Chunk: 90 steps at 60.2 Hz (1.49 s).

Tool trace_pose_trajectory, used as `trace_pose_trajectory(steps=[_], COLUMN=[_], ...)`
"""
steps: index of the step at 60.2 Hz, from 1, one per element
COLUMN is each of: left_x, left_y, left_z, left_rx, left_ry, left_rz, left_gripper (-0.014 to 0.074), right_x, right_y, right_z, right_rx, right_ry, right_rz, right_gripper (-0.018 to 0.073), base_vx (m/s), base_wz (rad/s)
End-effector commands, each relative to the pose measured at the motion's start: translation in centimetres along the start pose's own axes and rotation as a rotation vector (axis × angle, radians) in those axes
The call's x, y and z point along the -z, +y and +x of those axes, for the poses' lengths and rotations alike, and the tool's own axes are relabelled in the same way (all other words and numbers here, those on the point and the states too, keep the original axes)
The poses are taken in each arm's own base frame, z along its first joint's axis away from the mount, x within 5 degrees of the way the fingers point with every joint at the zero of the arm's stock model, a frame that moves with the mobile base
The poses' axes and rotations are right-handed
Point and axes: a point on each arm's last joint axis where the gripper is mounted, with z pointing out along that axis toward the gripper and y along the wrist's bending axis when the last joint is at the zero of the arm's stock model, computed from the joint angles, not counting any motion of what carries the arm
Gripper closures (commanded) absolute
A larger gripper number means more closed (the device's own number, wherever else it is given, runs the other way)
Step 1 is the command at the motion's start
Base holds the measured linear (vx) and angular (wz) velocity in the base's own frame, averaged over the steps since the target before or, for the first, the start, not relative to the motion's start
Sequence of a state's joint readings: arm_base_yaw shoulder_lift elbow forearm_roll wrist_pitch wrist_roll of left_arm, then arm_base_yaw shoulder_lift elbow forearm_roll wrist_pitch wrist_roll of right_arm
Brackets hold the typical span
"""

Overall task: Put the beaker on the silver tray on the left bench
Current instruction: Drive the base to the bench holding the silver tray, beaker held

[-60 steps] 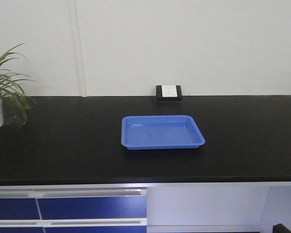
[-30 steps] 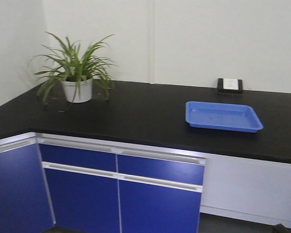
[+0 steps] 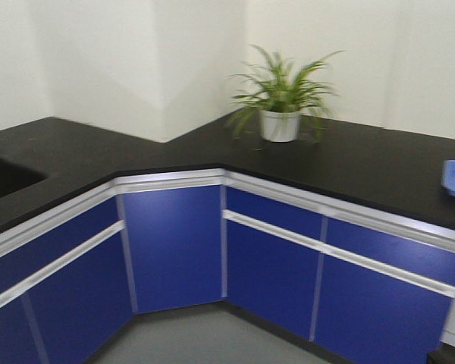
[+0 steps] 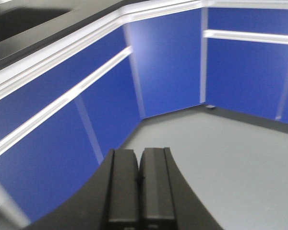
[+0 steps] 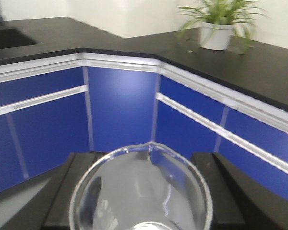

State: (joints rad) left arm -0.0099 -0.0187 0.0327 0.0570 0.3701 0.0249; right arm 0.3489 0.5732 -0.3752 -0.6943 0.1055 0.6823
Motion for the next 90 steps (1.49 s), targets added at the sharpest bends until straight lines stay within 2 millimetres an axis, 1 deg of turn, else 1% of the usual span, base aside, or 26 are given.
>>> trace_pose_trajectory(steps=[1,25,49,73,90], left_x=[-0.16,-0.16,-0.16,-0.16,-0.16], left_y=[-0.07,-0.07,-0.07,-0.07,-0.07], left_z=[-0.09,-0.09,-0.09,-0.09,-0.09], left_rx=[0.003,0.003,0.003,0.003,0.003], left_ry=[-0.063,-0.063,-0.063,-0.063,-0.063], left_rz=[0.006,0.006,0.006,0.006,0.006], left_gripper=[0.0595,0.0595,0.0595,0.0595,0.0595], right_x=[0.2,0.2,0.2,0.2,0.2], right_y=[0.3,0.3,0.3,0.3,0.3], right_z=[-1.48,-1.48,-1.48,-1.48,-1.48], right_rx=[0.023,0.023,0.023,0.023,0.023], right_ry=[-0.081,-0.081,-0.081,-0.081,-0.081], right_rz=[-0.035,-0.035,-0.035,-0.035,-0.035], right_gripper=[0.0571,0.0571,0.0571,0.0571,0.0571], base_vx=[-0.31,-0.26,-0.14,0.0,0.14], base_wz=[0.7,0.67,0.63,0.54,0.34])
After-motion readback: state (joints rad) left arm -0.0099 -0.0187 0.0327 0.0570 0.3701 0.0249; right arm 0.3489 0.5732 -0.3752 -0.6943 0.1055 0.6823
